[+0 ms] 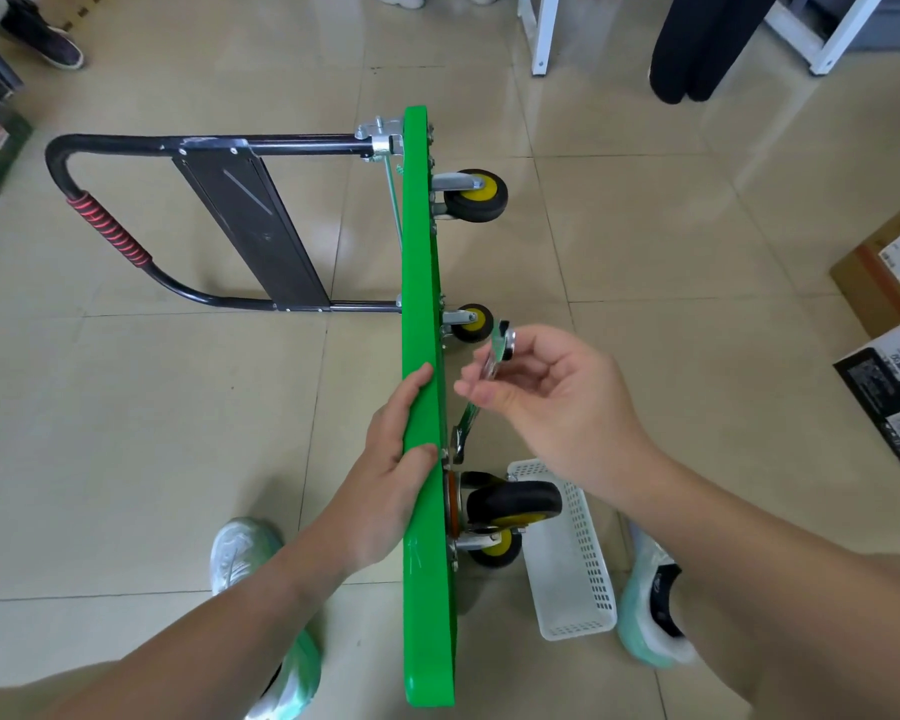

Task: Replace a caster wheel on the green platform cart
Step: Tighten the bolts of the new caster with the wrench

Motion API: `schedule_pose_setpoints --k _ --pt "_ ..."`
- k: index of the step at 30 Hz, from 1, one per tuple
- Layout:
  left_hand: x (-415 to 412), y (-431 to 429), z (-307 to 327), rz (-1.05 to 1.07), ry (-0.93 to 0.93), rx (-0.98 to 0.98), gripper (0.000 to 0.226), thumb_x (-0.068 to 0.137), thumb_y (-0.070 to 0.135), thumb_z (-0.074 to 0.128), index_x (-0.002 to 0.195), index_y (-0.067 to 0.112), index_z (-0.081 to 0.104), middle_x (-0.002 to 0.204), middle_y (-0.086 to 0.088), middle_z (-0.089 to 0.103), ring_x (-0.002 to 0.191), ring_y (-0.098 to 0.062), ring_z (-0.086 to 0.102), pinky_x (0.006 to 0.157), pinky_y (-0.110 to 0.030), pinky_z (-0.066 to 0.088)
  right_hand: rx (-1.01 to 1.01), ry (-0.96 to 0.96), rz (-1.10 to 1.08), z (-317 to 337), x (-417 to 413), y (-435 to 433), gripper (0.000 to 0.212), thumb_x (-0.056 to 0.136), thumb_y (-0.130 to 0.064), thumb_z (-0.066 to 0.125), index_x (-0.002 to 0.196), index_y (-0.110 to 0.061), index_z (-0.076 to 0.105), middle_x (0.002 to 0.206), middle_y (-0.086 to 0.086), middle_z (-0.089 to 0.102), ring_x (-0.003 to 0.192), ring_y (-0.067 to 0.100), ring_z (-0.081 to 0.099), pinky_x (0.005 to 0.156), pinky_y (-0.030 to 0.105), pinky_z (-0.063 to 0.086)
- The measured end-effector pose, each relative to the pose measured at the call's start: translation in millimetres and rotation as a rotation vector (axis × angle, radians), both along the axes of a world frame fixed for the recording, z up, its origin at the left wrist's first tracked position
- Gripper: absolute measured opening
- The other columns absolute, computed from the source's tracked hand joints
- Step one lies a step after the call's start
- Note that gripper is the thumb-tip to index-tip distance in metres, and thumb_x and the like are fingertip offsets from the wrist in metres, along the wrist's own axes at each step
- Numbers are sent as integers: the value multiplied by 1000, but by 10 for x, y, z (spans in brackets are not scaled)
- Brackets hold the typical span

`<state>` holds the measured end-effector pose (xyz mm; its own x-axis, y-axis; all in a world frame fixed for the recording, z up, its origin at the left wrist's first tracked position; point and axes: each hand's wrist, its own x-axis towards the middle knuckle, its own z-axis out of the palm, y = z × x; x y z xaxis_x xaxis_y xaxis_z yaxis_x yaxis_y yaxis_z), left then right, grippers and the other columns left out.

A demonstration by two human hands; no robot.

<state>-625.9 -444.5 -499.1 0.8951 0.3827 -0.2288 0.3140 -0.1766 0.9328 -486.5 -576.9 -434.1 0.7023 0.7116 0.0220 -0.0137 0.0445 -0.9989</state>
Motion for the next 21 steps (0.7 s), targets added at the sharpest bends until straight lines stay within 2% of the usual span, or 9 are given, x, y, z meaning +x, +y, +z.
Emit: schedule_pose_setpoints --k 4,9,11,14,19,21 --pt "3 -7 11 1 5 17 74 87 41 43 154 60 19 162 20 27 147 4 30 124 -36 27 58 -55 19 -34 -164 -66 33 76 14 76 95 -12 69 89 10 76 85 19 74 84 27 59" --pt "12 6 -9 -8 8 11 78 83 45 42 157 54 18 163 21 25 147 8 25 119 -22 23 127 -130 34 -71 -215 -63 33 75 5 77 97 -20 70 94 8 77 87 19 75 87 34 60" --pt "15 10 -25 -10 9 9 75 88 37 42 156 55 18 163 20 25 148 8 24 118 -18 23 134 -156 43 -91 -210 -70 29 76 4 77 98 -15 69 94 10 76 89 22 75 87 38 60" --pt "12 10 -22 -8 8 14 71 89 33 42 152 58 18 163 20 25 147 10 23 110 -3 21 112 -225 75 -120 -217 -86 25 78 6 77 101 -1 68 95 12 76 90 23 75 88 39 60" --pt "15 13 -29 -11 6 7 74 88 33 42 153 58 17 163 20 25 146 9 25 110 -10 24 133 -157 73 -112 -162 -53 29 79 8 75 98 -11 68 92 14 74 88 22 74 87 34 60" --pt "11 8 -28 -12 3 5 74 88 33 42 154 58 17 163 19 25 146 8 26 111 -13 25 127 -158 76 -130 -156 -56 29 79 9 75 99 -10 67 92 14 74 88 22 74 87 34 60"
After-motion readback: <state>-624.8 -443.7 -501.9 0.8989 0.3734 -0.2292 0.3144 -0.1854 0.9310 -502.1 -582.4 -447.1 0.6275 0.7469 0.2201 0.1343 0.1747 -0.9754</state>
